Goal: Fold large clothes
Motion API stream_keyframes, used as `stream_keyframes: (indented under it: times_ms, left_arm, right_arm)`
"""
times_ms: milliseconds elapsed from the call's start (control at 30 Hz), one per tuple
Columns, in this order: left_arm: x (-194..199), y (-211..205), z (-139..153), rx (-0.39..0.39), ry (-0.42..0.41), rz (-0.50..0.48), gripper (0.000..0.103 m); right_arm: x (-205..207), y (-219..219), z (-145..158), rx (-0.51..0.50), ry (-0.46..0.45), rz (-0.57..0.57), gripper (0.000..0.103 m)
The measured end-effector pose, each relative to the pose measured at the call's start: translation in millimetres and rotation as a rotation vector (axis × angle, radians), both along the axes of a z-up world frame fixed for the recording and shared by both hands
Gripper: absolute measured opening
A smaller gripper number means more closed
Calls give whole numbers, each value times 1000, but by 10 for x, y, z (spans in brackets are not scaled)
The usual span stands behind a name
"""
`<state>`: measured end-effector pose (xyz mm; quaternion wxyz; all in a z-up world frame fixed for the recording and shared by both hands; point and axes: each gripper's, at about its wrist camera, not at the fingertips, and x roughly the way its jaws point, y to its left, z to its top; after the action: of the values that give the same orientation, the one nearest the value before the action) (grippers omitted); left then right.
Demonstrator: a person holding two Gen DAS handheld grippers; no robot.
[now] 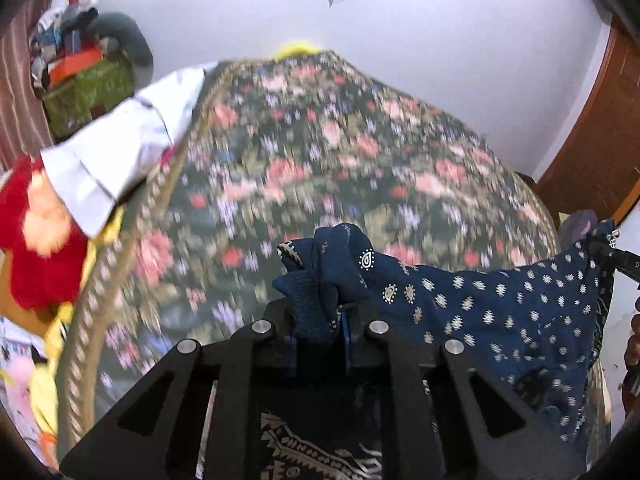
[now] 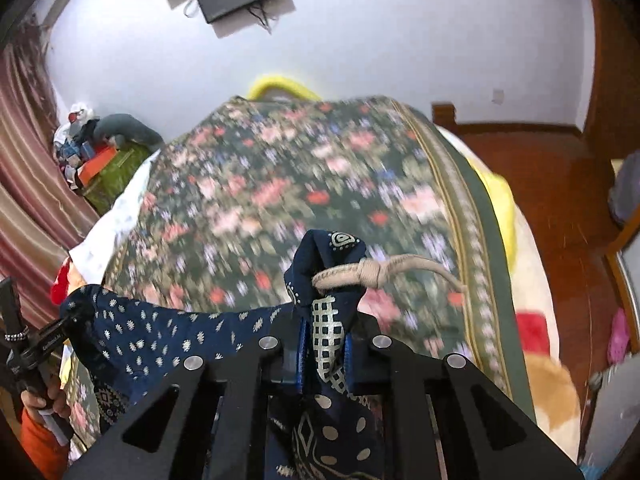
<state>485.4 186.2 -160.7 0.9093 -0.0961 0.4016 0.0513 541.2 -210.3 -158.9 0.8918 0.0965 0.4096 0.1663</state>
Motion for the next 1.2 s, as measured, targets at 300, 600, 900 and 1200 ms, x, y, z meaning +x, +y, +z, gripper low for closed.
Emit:
stream_keyframes:
  times_ms: [300, 600, 900, 1200]
  left_arm:
    - [657, 358, -318, 76, 85, 70, 15]
    - [849, 574, -817, 248, 139, 45, 72]
    - [614, 712, -595, 290, 129, 72, 88]
    - [-219, 337, 281, 319, -19, -9, 88]
  right_arm:
    - [676, 522, -156, -94, -11, -58, 12]
    - [934, 402, -741, -254, 61, -81, 56]
    - [655, 140, -615, -357, -31, -95, 94]
    - [-260, 116, 205, -344, -187, -21, 95]
